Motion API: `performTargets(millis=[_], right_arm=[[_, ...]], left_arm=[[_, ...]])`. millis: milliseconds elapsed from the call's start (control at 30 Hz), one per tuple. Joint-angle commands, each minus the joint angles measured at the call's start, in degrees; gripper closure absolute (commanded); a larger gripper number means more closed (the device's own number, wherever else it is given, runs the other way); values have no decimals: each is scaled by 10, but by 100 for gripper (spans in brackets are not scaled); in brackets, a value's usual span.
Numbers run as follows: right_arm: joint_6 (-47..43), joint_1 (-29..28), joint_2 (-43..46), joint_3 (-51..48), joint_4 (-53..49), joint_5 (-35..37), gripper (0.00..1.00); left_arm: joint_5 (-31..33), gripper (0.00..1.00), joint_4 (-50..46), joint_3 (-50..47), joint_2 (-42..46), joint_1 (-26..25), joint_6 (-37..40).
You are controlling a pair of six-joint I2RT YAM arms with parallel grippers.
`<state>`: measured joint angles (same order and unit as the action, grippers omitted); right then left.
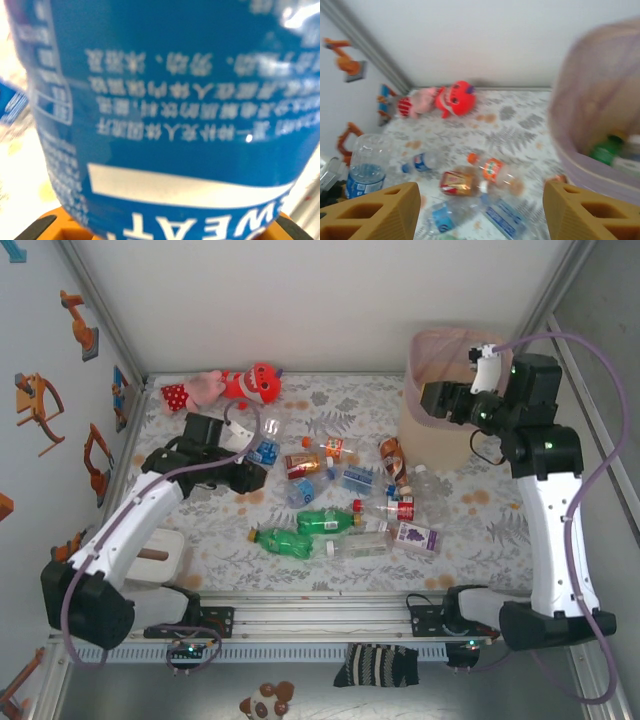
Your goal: Put the plastic bottles in the bin
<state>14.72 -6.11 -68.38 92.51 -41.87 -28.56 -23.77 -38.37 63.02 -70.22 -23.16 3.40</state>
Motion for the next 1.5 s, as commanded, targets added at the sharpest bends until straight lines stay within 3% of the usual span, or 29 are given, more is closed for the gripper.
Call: performTargets(millis=[0, 133, 367, 600, 833, 1033, 1467], right_arm=[[64, -22, 30, -42, 166, -109, 34], [113, -73, 39, -74, 290, -172, 33], [111, -184, 21, -60, 363, -201, 26], [85, -261, -2, -38, 385, -227, 15], [38, -311, -8, -40, 373, -243, 13], [-3, -335, -3, -55, 337, -236, 17], [-14, -341, -2, -59, 325, -227, 39]], left_arm=[[-154, 76, 98, -17, 39, -5, -34], [-246, 76, 201, -39, 74, -19, -69], [-328, 76, 304, -43, 102, -84, -84], [-343, 75, 336, -17, 101, -161, -64], [-337, 74, 353, -7, 84, -194, -61], [-336, 73, 356, 3, 73, -201, -56], [-335, 68, 369, 9, 69, -203, -54]])
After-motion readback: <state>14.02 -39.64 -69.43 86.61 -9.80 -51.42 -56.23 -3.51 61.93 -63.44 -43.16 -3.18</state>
